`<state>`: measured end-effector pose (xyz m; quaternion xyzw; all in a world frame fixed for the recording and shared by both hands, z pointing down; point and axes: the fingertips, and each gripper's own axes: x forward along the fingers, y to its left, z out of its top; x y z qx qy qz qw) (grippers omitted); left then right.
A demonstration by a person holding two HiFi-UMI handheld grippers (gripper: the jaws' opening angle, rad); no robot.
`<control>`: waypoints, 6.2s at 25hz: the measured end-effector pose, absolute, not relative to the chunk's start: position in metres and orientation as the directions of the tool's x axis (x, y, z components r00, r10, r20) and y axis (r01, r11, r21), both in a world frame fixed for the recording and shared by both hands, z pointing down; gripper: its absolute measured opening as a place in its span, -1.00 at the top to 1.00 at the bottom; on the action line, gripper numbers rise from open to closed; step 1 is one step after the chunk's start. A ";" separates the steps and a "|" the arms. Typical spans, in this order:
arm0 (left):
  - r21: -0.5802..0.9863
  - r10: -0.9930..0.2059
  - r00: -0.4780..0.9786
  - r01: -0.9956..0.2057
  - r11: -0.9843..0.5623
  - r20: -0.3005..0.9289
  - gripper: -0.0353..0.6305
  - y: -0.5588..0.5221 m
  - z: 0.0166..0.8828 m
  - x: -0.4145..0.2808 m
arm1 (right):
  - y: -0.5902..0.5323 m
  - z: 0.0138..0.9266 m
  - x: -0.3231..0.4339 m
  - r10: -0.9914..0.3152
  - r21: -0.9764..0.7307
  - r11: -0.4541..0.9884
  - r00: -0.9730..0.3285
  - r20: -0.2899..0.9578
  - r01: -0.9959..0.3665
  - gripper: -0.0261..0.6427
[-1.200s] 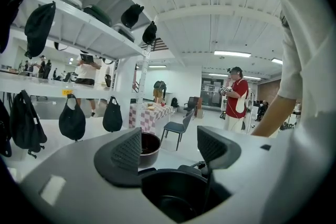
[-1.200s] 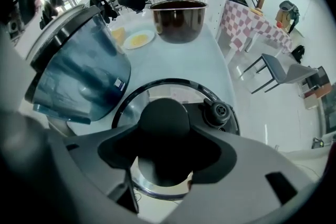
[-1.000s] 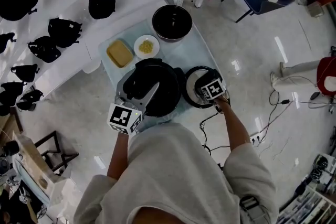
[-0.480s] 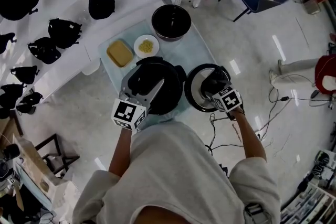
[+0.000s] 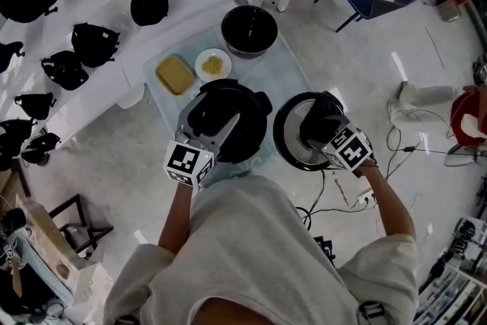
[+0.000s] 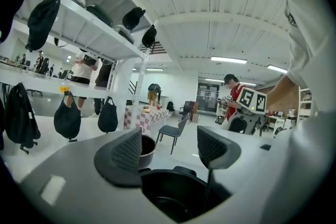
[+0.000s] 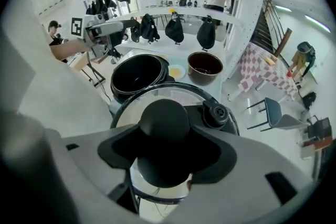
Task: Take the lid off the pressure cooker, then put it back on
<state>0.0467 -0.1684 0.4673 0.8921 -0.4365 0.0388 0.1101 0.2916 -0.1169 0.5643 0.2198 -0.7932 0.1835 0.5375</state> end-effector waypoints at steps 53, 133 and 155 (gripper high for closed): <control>0.158 -0.946 0.287 -0.952 -0.263 0.151 -0.07 -0.110 0.461 -0.141 | -0.121 0.601 0.017 0.112 -0.110 0.994 -0.322 0.940 0.024 0.11; 0.065 -0.949 0.259 -0.966 -0.251 0.179 0.86 -0.129 0.464 -0.107 | -0.188 0.448 0.068 -0.622 -0.058 0.753 -0.738 0.261 -0.656 0.92; 0.064 -0.943 0.271 -0.963 -0.264 0.193 0.86 -0.130 0.470 -0.102 | -0.181 0.454 0.062 -0.614 -0.033 0.761 -0.736 0.286 -0.648 0.92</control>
